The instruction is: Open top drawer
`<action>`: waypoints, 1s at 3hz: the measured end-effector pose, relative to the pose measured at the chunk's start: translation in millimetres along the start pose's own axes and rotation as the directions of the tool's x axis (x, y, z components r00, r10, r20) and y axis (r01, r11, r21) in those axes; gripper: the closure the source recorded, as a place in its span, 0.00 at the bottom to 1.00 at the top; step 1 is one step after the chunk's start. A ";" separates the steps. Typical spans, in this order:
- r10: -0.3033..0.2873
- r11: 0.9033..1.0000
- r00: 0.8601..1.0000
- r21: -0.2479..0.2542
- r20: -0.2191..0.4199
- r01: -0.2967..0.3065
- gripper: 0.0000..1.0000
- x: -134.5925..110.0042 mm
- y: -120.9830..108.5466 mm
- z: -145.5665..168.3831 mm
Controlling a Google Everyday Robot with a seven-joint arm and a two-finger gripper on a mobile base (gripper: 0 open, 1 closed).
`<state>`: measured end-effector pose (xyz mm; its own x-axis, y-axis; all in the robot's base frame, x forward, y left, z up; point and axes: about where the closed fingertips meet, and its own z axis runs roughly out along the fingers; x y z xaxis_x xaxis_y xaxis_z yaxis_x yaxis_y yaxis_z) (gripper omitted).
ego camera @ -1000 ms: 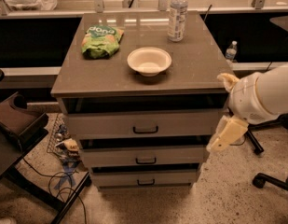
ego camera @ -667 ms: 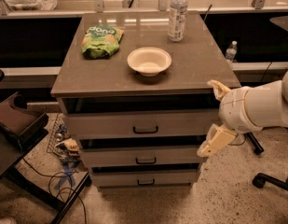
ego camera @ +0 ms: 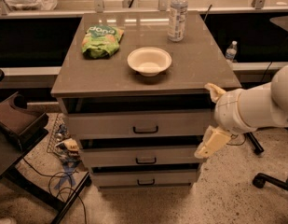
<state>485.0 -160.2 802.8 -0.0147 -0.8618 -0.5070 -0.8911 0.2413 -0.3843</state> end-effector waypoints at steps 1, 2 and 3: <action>0.009 1.000 1.000 -0.029 0.009 -0.009 0.00 12.9 5.2 35.4; -0.009 0.998 0.999 -0.056 0.031 0.011 0.00 25.4 7.0 74.6; -0.022 0.997 0.999 -0.079 0.032 0.024 0.00 40.5 -0.9 116.1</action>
Offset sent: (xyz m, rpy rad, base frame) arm 0.0479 0.0187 -0.1207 0.0396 0.0503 0.0881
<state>537.9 -143.5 693.0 0.0194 -0.8522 -0.5229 -0.9242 0.1843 -0.3346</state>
